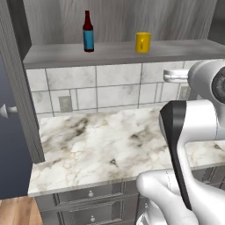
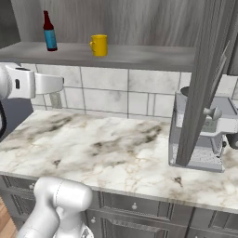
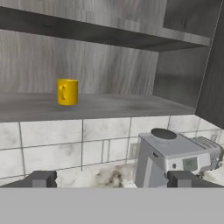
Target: Open the cabinet directly in front. Then move the beer and the mug to the dining counter with the candle on it.
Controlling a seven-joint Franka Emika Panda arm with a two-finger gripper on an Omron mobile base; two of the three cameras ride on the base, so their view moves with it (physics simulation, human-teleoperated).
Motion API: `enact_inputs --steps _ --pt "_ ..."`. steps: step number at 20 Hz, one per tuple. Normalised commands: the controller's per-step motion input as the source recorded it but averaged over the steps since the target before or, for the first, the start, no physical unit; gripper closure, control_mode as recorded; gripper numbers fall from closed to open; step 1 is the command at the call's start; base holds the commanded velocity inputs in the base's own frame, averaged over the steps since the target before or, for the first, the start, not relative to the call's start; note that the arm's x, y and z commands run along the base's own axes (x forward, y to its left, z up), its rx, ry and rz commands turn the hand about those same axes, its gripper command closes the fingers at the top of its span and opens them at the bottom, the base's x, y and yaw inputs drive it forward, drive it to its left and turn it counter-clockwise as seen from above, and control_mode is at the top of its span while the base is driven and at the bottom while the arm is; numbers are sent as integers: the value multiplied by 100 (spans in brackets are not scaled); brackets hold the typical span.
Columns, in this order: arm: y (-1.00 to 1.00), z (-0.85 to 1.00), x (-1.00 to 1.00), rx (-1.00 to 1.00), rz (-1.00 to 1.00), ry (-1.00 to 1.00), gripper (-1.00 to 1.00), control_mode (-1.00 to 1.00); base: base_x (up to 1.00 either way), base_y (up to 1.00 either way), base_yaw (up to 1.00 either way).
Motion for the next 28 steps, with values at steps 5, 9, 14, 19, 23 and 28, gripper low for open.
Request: enact_inputs --steps 5,9,14,19,23,28 --pt "0 0 0 0 0 0 -100 -100 0 0 0" --pt "0 0 0 0 0 0 -100 -100 0 0 0" --pt "7 0 9 -1 0 1 -100 -100 0 0 0" --pt "9 12 0 0 0 -2 -100 -100 0 0 0" --pt "20 0 -1 -4 0 -7 -100 -100 0 0 0" --pt "10 6 0 -1 0 -3 -100 -100 0 0 0"
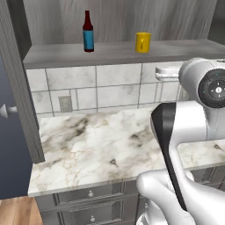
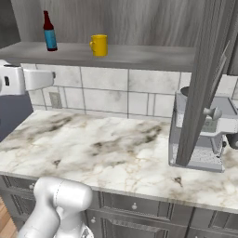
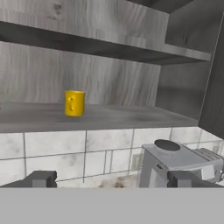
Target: Open the cabinet directly in front. Then move the beer and the mug to the dining counter with the candle on it.
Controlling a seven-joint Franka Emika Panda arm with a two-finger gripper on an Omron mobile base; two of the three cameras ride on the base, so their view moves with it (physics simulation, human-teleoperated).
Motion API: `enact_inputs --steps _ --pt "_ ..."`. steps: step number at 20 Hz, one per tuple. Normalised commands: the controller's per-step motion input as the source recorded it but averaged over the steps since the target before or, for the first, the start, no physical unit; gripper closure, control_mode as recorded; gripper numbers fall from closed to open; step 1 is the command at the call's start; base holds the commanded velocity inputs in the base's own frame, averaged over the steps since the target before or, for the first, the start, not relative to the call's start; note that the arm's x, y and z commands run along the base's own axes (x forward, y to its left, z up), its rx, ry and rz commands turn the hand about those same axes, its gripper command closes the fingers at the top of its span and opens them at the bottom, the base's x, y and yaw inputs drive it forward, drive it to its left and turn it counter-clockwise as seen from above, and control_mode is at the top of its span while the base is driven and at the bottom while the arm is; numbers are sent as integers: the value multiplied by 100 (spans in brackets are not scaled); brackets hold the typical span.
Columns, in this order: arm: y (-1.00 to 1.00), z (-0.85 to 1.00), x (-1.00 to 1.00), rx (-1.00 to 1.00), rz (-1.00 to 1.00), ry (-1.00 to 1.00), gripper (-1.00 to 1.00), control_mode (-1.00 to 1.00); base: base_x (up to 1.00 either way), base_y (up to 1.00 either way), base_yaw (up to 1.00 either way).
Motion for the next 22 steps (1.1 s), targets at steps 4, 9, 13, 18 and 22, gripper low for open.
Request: enact_inputs --steps 4,9,13,18,22 --pt "35 27 14 2 0 -2 -100 -100 0 0 0" --pt "32 12 23 12 6 0 -100 -100 0 0 0" --pt "4 0 34 11 11 0 -100 -100 0 0 0" --pt "0 0 61 1 9 0 -100 -100 0 0 0" --pt "0 0 79 0 0 0 -100 -100 0 0 0"
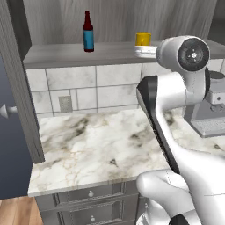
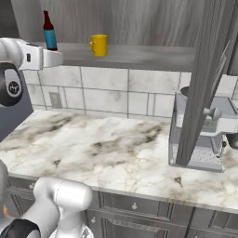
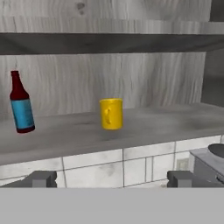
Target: Open the cabinet directly in front. Then move the beer and the mug to the dining counter with the candle on it.
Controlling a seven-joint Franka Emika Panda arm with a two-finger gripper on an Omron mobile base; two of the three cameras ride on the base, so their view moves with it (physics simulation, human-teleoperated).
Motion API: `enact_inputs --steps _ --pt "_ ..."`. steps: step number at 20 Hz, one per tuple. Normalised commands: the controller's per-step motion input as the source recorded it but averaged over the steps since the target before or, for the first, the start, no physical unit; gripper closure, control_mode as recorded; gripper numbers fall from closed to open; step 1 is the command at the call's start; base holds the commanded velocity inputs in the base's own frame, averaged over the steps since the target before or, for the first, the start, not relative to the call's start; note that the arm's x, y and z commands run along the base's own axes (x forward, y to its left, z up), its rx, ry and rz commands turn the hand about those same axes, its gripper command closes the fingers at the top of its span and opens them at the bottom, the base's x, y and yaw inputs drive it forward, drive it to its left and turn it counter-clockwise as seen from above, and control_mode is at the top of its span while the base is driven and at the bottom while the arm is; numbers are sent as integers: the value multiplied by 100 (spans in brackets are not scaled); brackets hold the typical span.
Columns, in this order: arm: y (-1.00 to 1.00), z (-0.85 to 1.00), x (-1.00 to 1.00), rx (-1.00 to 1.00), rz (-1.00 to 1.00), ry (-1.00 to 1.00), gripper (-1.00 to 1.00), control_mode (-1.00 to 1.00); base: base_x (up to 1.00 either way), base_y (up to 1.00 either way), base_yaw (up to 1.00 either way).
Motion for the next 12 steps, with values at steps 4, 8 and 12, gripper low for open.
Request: enact_inputs --steps 4,8,12 --pt "0 0 78 0 0 0 -100 -100 0 0 0" --pt "0 0 76 0 0 2 -100 -100 0 0 0" --pt "-5 0 81 0 0 6 -100 -100 0 0 0"
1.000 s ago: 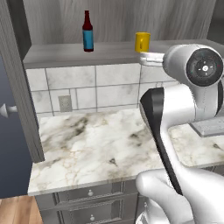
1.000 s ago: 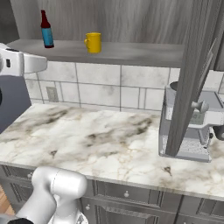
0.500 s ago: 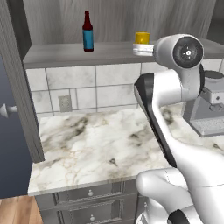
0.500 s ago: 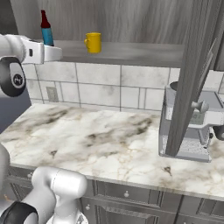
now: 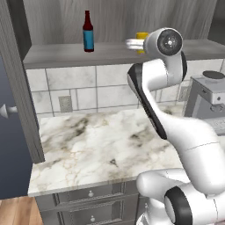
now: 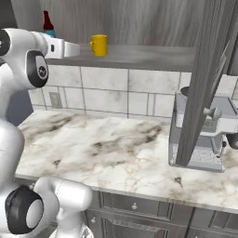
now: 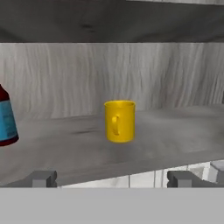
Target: Open the cabinet directly in front. Then move the beer and the mug to the dining counter with the candle on it.
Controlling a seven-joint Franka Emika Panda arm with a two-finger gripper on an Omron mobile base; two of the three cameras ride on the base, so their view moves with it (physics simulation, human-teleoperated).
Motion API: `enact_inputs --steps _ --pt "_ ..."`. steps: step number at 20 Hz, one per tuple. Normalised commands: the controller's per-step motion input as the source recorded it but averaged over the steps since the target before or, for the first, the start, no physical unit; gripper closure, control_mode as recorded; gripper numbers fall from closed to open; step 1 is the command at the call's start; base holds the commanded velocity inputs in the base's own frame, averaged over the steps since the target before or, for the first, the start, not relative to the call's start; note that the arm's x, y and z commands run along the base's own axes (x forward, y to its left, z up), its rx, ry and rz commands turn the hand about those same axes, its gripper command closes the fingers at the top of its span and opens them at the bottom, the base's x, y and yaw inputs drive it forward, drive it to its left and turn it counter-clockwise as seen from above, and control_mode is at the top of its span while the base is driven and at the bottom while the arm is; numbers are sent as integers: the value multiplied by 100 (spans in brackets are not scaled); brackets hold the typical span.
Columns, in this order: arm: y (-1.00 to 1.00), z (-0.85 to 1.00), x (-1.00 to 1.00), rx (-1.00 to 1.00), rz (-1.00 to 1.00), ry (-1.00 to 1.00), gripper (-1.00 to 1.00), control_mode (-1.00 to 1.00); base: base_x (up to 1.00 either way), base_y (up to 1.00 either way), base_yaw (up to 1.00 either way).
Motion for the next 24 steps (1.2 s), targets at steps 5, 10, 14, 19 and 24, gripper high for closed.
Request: enact_inputs --steps 5,10,14,19,24 --pt "-6 0 84 0 0 7 -100 -100 0 0 0" --pt "-24 0 65 1 -1 4 -100 -100 0 0 0" --pt "-28 0 48 0 -3 1 -100 -100 0 0 0" --pt "-5 0 17 0 0 1 -100 -100 0 0 0" --pt "0 -9 11 0 0 5 -100 -100 0 0 0"
